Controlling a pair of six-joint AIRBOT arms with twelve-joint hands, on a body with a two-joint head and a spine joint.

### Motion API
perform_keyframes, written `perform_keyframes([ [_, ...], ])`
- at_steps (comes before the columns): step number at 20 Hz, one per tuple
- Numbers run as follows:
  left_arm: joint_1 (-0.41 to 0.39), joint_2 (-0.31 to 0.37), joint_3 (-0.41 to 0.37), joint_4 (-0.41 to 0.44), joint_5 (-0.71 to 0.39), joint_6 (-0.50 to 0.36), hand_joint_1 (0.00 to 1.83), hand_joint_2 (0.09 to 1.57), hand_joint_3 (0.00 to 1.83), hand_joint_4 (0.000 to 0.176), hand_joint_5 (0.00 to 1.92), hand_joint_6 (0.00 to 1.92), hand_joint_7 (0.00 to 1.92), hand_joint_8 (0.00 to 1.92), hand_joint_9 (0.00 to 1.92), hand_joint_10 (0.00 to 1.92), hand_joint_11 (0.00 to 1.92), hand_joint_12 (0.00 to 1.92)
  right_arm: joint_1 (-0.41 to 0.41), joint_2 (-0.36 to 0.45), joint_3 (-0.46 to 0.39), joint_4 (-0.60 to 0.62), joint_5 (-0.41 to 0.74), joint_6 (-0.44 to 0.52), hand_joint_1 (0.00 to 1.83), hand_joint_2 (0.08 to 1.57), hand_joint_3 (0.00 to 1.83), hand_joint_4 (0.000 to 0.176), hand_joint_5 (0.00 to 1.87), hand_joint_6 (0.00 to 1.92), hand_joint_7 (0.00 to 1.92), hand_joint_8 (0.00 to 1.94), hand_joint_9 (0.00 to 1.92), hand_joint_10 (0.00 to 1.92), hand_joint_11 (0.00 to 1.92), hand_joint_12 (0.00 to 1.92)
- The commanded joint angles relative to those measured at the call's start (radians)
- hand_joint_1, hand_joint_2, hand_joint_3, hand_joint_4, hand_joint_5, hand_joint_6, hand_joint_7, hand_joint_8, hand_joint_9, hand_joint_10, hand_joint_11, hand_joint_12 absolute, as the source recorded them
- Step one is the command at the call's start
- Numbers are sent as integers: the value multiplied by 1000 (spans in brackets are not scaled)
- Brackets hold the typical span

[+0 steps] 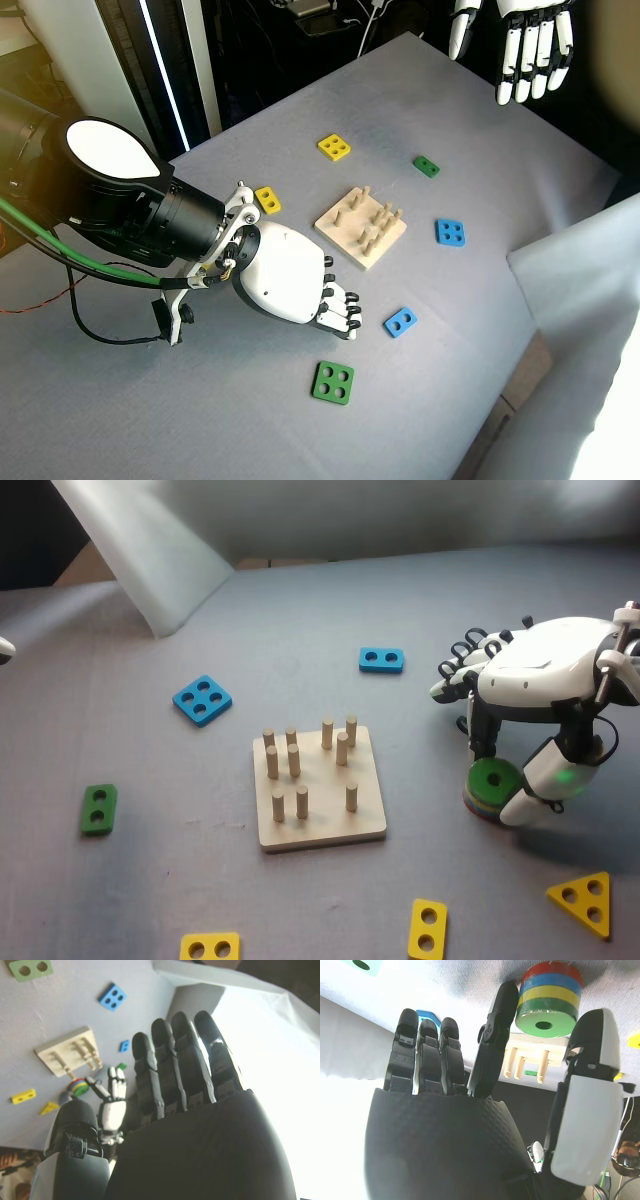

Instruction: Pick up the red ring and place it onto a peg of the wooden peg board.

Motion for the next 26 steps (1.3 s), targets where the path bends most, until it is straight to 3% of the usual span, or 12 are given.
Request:
perform_keyframes([
  [1, -9, 7, 7, -21, -17, 0, 0, 1285, 0, 0, 464, 0, 437, 0, 345, 0, 0, 736, 4, -4, 5, -5, -27, -5, 950, 855, 2, 0, 1041, 4, 206, 0, 76, 0, 0, 304],
  [4, -9, 9, 7, -21, -17, 0, 0, 1278, 0, 0, 474, 4, 443, 2, 352, 3, 0, 748, 8, -4, 5, -5, -27, -13, 967, 894, 6, 0, 1093, 12, 181, 0, 50, 0, 0, 244],
  [5, -9, 9, 7, -21, -17, 0, 0, 1276, 0, 0, 484, 5, 453, 4, 362, 5, 0, 766, 8, -4, 4, -5, -27, -15, 1063, 973, 8, 138, 1223, 393, 199, 0, 57, 0, 0, 195],
  [6, -9, 10, 7, -21, -17, 0, 0, 1278, 0, 0, 483, 4, 454, 4, 363, 6, 0, 767, 7, -4, 3, -5, -27, -16, 1080, 1002, 1, 168, 1216, 536, 209, 0, 73, 3, 0, 144],
  [8, -8, 10, 7, -21, -17, 0, 0, 1280, 0, 0, 478, 1, 453, 2, 366, 6, 0, 770, 7, -3, -1, -5, -27, -29, 1077, 1030, 1, 164, 1158, 675, 214, 3, 76, 1, 0, 165],
  [9, -8, 11, 7, -21, -17, 0, 0, 1280, 0, 0, 482, 3, 453, 2, 368, 6, 0, 771, 7, -3, -3, -5, -27, -35, 1101, 1029, 0, 108, 1171, 669, 262, 6, 99, 5, 0, 253],
  [11, -8, 11, 7, -21, -17, 0, 0, 1280, 0, 0, 481, 2, 454, 2, 367, 5, 0, 771, 7, -3, -8, -5, -28, -43, 1104, 1031, 0, 94, 1168, 677, 279, 5, 97, 2, 0, 206],
  [12, -8, 12, 7, -21, -17, 0, 0, 1278, 0, 0, 488, 4, 461, 3, 375, 6, 0, 793, 7, -3, -10, -5, -28, -46, 1098, 1032, 0, 109, 1164, 683, 299, 7, 105, 4, 0, 186],
  [13, -8, 12, 7, -21, -17, 0, 0, 1279, 0, 0, 493, 5, 466, 5, 377, 7, 0, 795, 9, -3, -10, -5, -28, -51, 1104, 1030, 0, 91, 1169, 676, 299, 4, 103, 2, 0, 150],
  [17, -8, 14, 7, -21, -17, 0, 0, 1280, 0, 0, 501, 7, 474, 6, 387, 9, 0, 793, 27, -1, -13, -5, -35, -75, 1117, 1021, 0, 68, 1198, 624, 286, 1, 103, 1, 0, 198],
  [18, -7, 14, 7, -21, -17, 0, 0, 1281, 0, 0, 501, 6, 474, 6, 387, 8, 0, 793, 32, 1, -15, -5, -35, -75, 1122, 1022, 0, 46, 1195, 628, 286, 0, 93, 5, 0, 155],
  [26, -6, 15, 8, -21, -17, 0, 0, 1280, 0, 0, 515, 4, 503, 5, 414, 7, 0, 819, 100, 30, -76, -5, -38, -78, 1107, 1021, 0, 96, 1196, 622, 269, 0, 121, 5, 0, 235],
])
